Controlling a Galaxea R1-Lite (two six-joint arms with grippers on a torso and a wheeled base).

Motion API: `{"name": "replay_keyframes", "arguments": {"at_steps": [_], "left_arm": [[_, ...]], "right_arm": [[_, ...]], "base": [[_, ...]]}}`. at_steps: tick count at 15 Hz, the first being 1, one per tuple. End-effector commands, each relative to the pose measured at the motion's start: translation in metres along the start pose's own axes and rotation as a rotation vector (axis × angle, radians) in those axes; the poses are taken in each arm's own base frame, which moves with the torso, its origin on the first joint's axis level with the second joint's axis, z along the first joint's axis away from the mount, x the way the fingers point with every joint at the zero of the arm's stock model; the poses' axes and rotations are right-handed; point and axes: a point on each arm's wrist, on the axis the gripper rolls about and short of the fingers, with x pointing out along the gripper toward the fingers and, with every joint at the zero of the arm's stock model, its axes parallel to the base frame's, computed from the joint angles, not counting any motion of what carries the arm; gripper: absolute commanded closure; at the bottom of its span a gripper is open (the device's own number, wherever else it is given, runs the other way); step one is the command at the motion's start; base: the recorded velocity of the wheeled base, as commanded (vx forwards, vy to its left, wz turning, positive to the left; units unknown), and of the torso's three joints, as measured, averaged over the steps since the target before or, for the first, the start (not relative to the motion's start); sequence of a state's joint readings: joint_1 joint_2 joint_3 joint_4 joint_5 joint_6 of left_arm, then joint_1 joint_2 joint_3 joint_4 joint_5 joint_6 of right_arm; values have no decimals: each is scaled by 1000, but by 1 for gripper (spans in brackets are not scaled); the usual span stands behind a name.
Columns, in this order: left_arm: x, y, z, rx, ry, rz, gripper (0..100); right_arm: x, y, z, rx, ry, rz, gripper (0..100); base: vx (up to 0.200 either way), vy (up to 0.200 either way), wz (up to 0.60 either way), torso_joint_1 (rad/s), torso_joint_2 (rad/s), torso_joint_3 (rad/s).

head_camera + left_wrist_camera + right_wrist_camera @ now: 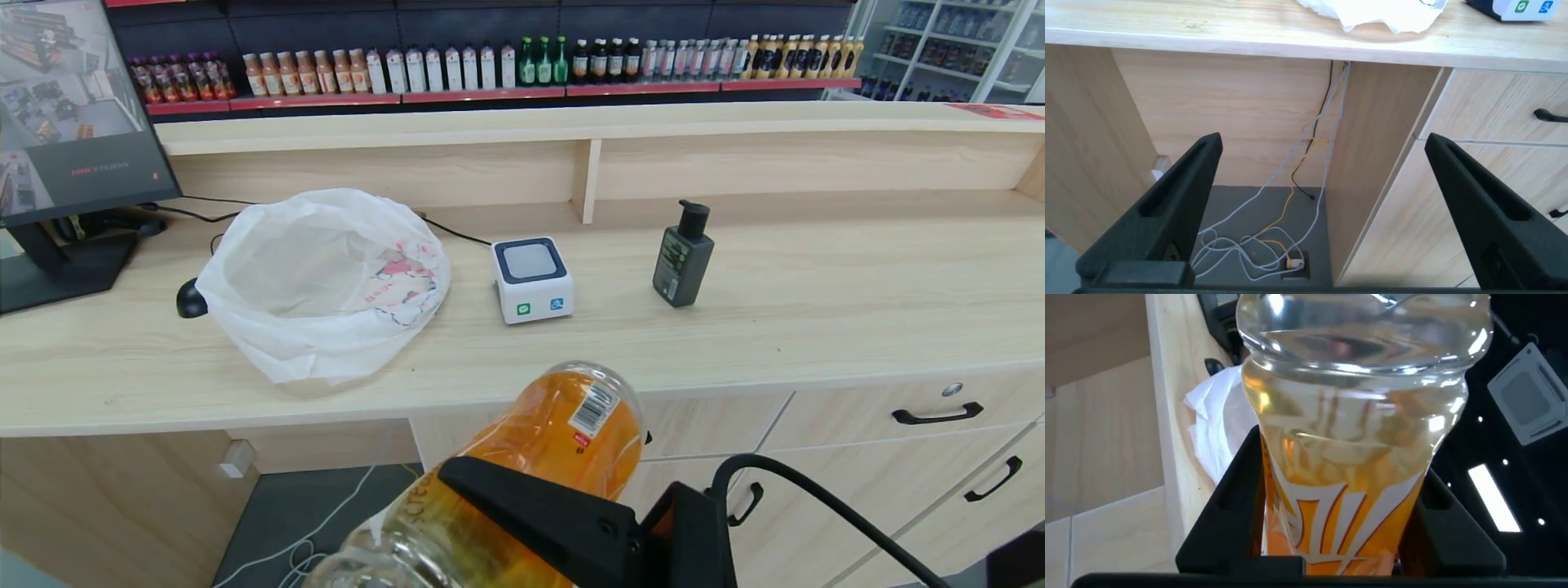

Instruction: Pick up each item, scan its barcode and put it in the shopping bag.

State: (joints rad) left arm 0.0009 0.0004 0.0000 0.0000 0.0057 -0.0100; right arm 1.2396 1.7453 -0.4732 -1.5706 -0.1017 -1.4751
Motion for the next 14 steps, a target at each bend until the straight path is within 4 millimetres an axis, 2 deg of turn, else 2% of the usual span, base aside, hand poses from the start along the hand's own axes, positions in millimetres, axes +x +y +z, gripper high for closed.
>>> {"name": "replay_keyframes", "arguments": {"at_steps": [1, 7, 14], "left_arm": [[0, 0, 0, -1, 0, 1, 0], [0, 0, 0, -1, 0, 1, 0], [0, 0, 0, -1, 0, 1, 0]], "right_arm": [[0, 0, -1, 0, 6, 0, 100], [-1, 1, -3, 7, 12, 6, 100], [1, -7, -4, 34, 40, -32, 100]], "base": [[0, 0, 0, 0, 0, 0], [0, 0, 0, 0, 0, 0], [0, 0, 0, 0, 0, 0]]}}
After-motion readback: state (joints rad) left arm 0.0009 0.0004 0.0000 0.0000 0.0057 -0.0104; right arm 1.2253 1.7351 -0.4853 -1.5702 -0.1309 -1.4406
